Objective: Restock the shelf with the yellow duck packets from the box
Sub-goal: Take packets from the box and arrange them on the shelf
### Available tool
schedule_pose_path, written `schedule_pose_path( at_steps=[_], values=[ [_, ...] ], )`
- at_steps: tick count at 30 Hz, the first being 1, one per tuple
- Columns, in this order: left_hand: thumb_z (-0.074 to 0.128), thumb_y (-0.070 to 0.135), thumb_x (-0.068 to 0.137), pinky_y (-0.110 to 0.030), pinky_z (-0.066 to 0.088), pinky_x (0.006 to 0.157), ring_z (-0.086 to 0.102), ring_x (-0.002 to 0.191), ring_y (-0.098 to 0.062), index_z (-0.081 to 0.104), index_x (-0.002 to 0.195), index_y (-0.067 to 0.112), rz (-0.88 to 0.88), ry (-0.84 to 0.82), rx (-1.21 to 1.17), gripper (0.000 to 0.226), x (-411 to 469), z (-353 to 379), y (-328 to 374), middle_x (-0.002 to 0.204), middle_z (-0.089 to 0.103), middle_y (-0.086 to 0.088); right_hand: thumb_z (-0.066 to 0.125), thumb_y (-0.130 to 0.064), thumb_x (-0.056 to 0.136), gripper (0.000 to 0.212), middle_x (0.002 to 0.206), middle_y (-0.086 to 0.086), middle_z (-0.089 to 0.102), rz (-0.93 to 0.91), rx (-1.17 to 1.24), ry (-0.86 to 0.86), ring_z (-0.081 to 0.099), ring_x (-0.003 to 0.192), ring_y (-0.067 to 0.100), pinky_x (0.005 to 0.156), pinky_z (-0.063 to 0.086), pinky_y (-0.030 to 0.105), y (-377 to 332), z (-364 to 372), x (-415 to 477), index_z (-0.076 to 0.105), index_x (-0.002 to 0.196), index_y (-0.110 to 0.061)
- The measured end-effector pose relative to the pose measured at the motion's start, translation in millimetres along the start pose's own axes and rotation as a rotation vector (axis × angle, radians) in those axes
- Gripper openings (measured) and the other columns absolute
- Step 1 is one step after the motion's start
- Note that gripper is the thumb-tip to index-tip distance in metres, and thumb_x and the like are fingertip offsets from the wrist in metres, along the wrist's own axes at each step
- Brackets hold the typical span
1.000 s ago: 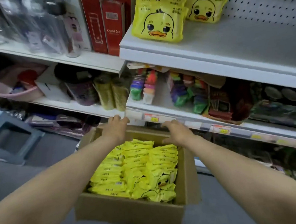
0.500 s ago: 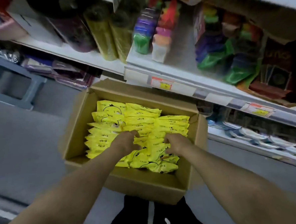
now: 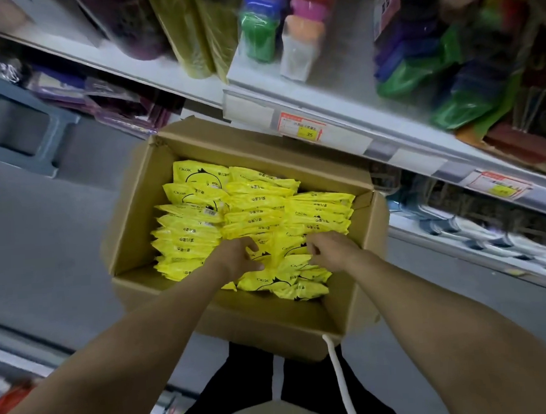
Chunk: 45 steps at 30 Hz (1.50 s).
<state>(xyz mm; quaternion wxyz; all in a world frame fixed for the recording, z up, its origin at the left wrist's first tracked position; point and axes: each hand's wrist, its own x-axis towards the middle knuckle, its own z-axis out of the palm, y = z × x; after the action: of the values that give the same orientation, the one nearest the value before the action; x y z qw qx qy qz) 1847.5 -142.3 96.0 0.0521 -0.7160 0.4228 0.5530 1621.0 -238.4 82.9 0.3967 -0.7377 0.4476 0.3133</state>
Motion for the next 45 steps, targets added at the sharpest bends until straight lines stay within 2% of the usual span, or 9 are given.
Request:
schedule_pose_path(
  at_steps=[5, 9, 12, 16, 20, 24, 29, 36, 45],
  values=[
    [0.079, 0.040, 0.078, -0.030, 0.052, 0.071, 0.067, 0.090, -0.021, 0.060, 0.115, 0.019, 0.034, 0.043, -0.048, 0.047, 0, -4, 5, 0.099, 0.072, -0.004, 0.057, -0.034, 0.099, 0.026, 0.109, -0.001, 0.052, -0.044, 0.161, -0.011, 0.054, 0.101, 0.025, 0.082, 0.045, 0.033, -5, -17, -8, 0.052, 0.121, -0.022],
    [0.079, 0.042, 0.078, -0.030, 0.050, 0.065, 0.064, 0.080, -0.017, 0.060, 0.116, 0.019, 0.045, 0.067, -0.050, 0.048, -5, -5, 6, 0.102, 0.071, -0.004, 0.049, -0.041, 0.102, 0.032, 0.125, 0.008, 0.059, 0.009, 0.198, 0.050, 0.057, 0.103, 0.028, 0.085, 0.050, 0.037, -10, -21, -13, 0.051, 0.130, -0.026],
    [0.078, 0.043, 0.078, -0.023, 0.040, 0.052, 0.057, 0.067, -0.011, 0.059, 0.117, 0.019, 0.050, 0.064, -0.042, 0.049, -9, -2, 1, 0.104, 0.069, -0.004, 0.061, -0.053, 0.092, 0.052, 0.133, 0.006, 0.058, 0.039, 0.272, 0.114, 0.055, 0.118, 0.026, 0.091, 0.046, 0.034, -11, -21, -17, 0.056, 0.131, -0.019],
    [0.078, 0.045, 0.077, -0.027, 0.044, 0.072, 0.062, 0.094, -0.020, 0.060, 0.117, 0.020, 0.061, 0.076, -0.033, 0.050, -13, 4, -3, 0.103, 0.068, -0.004, 0.077, -0.060, 0.074, 0.087, 0.146, 0.003, 0.051, 0.053, 0.345, 0.079, 0.047, 0.133, 0.023, 0.102, 0.041, 0.031, -16, -26, -29, 0.051, 0.142, -0.013],
    [0.078, 0.043, 0.078, -0.026, 0.046, 0.072, 0.063, 0.089, -0.019, 0.062, 0.116, 0.019, 0.104, 0.115, -0.044, 0.048, -14, 10, 6, 0.105, 0.069, -0.006, 0.086, -0.045, 0.070, 0.094, 0.152, 0.006, 0.045, 0.063, 0.370, 0.111, 0.042, 0.139, 0.024, 0.109, 0.037, 0.031, -12, -43, -41, 0.043, 0.148, -0.012],
    [0.080, 0.037, 0.078, -0.029, 0.050, 0.079, 0.063, 0.097, -0.019, 0.066, 0.112, 0.017, 0.185, 0.221, -0.047, 0.042, -8, 17, 30, 0.108, 0.067, -0.006, 0.084, -0.054, 0.068, 0.087, 0.142, 0.007, 0.056, 0.084, 0.332, 0.259, 0.050, 0.131, 0.026, 0.104, 0.042, 0.031, 12, -79, -54, 0.055, 0.139, -0.014],
    [0.080, 0.036, 0.077, -0.037, 0.049, 0.088, 0.055, 0.113, -0.021, 0.065, 0.114, 0.021, 0.308, 0.260, 0.080, 0.043, 5, 33, 64, 0.115, 0.063, -0.003, 0.085, -0.034, 0.075, 0.036, 0.090, -0.001, 0.067, 0.095, 0.326, 0.340, 0.065, 0.093, 0.020, 0.073, 0.040, 0.025, 52, -114, -78, 0.074, 0.105, -0.017],
    [0.072, 0.046, 0.082, -0.036, 0.043, 0.098, 0.040, 0.129, -0.022, 0.056, 0.131, 0.027, 0.290, 0.198, 0.439, 0.055, 25, 49, 96, 0.130, 0.056, 0.001, 0.080, -0.037, 0.080, 0.036, 0.108, 0.005, 0.072, 0.111, 0.260, 0.358, 0.066, 0.101, 0.025, 0.087, 0.052, 0.036, 79, -108, -78, 0.071, 0.108, -0.016],
    [0.074, 0.049, 0.078, -0.039, 0.039, 0.101, 0.042, 0.127, -0.026, 0.043, 0.136, 0.018, 0.165, 0.162, 0.844, 0.072, 46, 69, 122, 0.136, 0.047, -0.005, 0.079, -0.039, 0.081, 0.044, 0.113, 0.000, 0.071, 0.073, 0.297, 0.345, 0.064, 0.105, 0.023, 0.086, 0.052, 0.035, 88, -104, -72, 0.068, 0.120, -0.023]
  ],
)
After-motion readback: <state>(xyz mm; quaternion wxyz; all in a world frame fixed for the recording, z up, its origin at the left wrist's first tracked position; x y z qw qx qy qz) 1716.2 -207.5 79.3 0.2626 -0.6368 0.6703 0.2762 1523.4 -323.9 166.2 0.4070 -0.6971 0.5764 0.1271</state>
